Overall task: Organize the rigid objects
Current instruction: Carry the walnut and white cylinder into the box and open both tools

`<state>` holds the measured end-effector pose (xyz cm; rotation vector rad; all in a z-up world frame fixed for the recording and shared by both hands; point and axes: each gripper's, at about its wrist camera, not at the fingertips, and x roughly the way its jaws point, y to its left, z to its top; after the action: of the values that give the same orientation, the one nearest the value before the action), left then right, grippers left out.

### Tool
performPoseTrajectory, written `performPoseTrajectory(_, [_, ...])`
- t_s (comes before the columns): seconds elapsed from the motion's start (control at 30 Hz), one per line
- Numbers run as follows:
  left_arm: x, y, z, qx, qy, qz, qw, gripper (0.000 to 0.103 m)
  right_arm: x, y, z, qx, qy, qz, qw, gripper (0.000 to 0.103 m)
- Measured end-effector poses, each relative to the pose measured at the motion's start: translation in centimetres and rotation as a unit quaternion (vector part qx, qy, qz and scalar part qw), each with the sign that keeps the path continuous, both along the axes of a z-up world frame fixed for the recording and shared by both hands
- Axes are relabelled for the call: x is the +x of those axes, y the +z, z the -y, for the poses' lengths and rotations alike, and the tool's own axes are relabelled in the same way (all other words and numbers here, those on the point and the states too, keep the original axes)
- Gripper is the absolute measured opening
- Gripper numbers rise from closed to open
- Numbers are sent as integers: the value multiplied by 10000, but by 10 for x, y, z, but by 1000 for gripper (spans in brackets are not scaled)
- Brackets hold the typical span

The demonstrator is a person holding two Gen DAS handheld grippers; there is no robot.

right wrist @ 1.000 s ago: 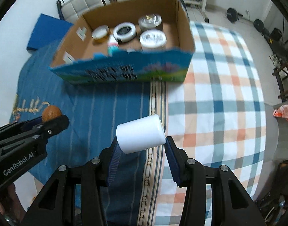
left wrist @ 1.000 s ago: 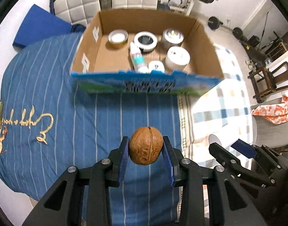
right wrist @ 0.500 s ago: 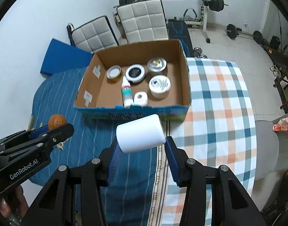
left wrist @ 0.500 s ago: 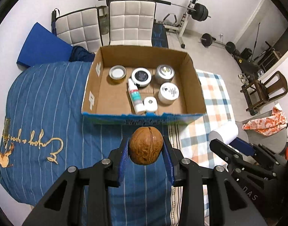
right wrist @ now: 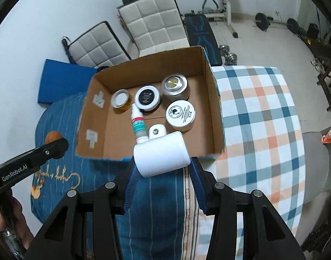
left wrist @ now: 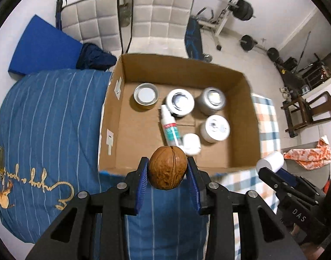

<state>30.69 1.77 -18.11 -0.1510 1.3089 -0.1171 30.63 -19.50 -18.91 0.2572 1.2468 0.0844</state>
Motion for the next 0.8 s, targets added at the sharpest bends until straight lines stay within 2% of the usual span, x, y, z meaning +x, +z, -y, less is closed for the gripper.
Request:
performPoseTrajectory(0.23, [45,-75,-12,-50,26,-841,9964,32,49,-61,-3,-175,-59,-582,9981,49])
performPoseTrajectory(0.43, [66,-135,-13,-68,-23,-1578,9874,32,76,-105,-11,-286,-55,-1136,9931,49])
performPoseTrajectory(0.6, [71,-163,-11,5,-94,-1912,9815,32,92,-129,-20,-401,-44,-1588,9865,49])
performPoseTrajectory(0.8, [71,-176,-10,109,-165,-2011,9794,32,103,-155,-24,-696,24,-1987,9776,49])
